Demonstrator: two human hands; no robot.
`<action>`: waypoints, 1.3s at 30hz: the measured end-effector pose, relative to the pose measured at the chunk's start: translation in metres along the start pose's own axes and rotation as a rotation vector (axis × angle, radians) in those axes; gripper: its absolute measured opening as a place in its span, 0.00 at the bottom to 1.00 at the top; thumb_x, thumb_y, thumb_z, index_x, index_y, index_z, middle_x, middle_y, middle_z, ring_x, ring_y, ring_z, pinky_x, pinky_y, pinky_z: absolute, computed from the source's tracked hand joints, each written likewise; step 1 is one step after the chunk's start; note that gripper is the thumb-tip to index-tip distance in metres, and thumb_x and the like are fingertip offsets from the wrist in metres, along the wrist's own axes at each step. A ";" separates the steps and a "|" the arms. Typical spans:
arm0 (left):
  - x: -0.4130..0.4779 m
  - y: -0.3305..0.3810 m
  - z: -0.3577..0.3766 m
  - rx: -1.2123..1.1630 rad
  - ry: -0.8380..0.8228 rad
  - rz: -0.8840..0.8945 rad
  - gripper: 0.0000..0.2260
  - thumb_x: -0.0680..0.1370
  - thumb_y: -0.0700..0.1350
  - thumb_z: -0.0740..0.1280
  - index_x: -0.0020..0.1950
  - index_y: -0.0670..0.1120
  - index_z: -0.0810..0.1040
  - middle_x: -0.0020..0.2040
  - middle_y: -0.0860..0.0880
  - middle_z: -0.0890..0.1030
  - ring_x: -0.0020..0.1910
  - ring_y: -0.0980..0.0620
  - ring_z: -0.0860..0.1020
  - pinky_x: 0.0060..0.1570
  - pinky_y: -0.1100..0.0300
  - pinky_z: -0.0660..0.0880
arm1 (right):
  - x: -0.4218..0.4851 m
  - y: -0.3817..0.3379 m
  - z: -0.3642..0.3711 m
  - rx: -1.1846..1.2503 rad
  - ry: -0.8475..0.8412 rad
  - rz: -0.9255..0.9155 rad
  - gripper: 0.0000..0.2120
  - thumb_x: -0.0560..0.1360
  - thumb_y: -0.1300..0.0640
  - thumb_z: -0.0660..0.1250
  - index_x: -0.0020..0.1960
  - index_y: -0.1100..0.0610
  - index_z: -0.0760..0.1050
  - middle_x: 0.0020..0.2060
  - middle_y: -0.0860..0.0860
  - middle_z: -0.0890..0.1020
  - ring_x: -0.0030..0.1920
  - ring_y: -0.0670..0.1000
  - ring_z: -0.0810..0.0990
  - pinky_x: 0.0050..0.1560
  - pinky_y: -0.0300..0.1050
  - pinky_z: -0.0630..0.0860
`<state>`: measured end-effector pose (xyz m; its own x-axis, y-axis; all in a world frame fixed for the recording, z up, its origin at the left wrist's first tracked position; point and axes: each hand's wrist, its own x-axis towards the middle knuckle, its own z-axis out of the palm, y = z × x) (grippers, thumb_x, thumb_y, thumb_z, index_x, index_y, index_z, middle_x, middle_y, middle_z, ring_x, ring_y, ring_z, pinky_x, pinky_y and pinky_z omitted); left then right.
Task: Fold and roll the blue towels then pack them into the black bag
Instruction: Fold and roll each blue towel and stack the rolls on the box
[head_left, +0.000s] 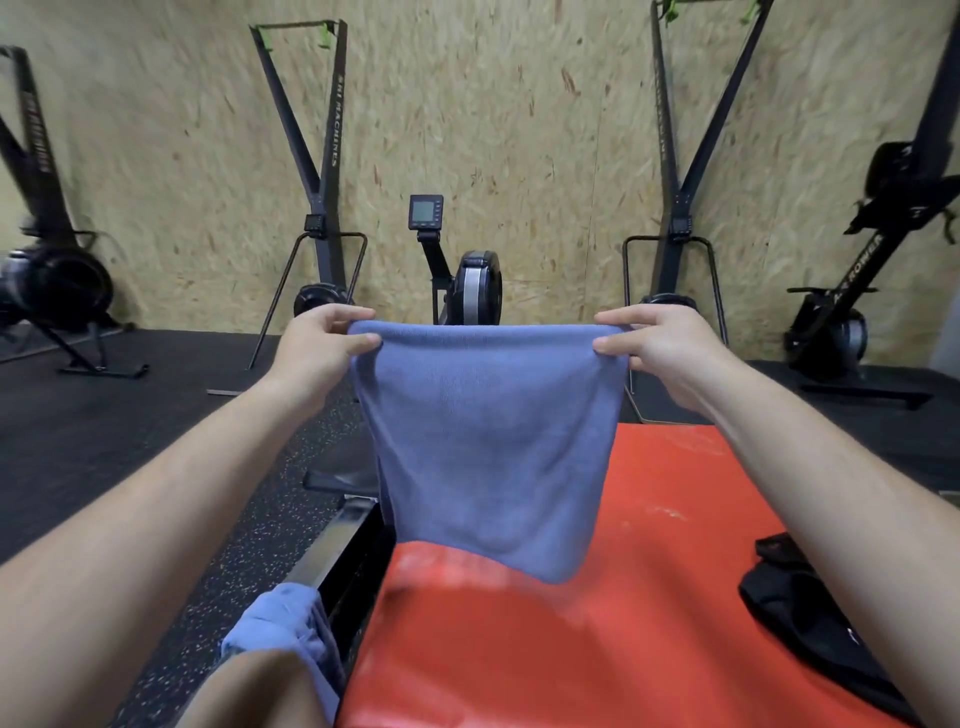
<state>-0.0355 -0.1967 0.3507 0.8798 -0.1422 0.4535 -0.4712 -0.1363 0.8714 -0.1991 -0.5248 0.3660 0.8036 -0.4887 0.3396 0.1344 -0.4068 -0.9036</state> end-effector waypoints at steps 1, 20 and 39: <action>-0.003 0.002 -0.003 0.069 -0.001 0.044 0.11 0.75 0.39 0.74 0.56 0.47 0.83 0.50 0.49 0.83 0.47 0.55 0.79 0.42 0.66 0.72 | -0.003 -0.004 -0.004 -0.069 -0.002 -0.030 0.16 0.61 0.57 0.80 0.47 0.46 0.86 0.52 0.49 0.84 0.56 0.49 0.82 0.60 0.50 0.79; 0.054 -0.037 0.051 0.216 -0.066 -0.018 0.04 0.82 0.40 0.64 0.49 0.42 0.76 0.43 0.43 0.84 0.39 0.49 0.86 0.43 0.48 0.83 | 0.043 0.047 0.012 -0.293 0.071 -0.069 0.05 0.77 0.62 0.68 0.46 0.55 0.81 0.41 0.51 0.86 0.38 0.47 0.86 0.42 0.46 0.80; -0.114 -0.224 0.055 0.462 -0.448 -0.166 0.06 0.80 0.43 0.69 0.45 0.42 0.81 0.39 0.50 0.81 0.40 0.53 0.77 0.47 0.55 0.73 | -0.104 0.255 0.036 -0.393 -0.326 0.165 0.03 0.78 0.61 0.69 0.46 0.57 0.80 0.31 0.57 0.79 0.25 0.41 0.72 0.29 0.34 0.69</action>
<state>-0.0336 -0.2041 0.0940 0.8788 -0.4639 0.1118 -0.3980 -0.5833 0.7081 -0.2277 -0.5497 0.0913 0.9424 -0.3312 0.0462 -0.1860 -0.6340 -0.7506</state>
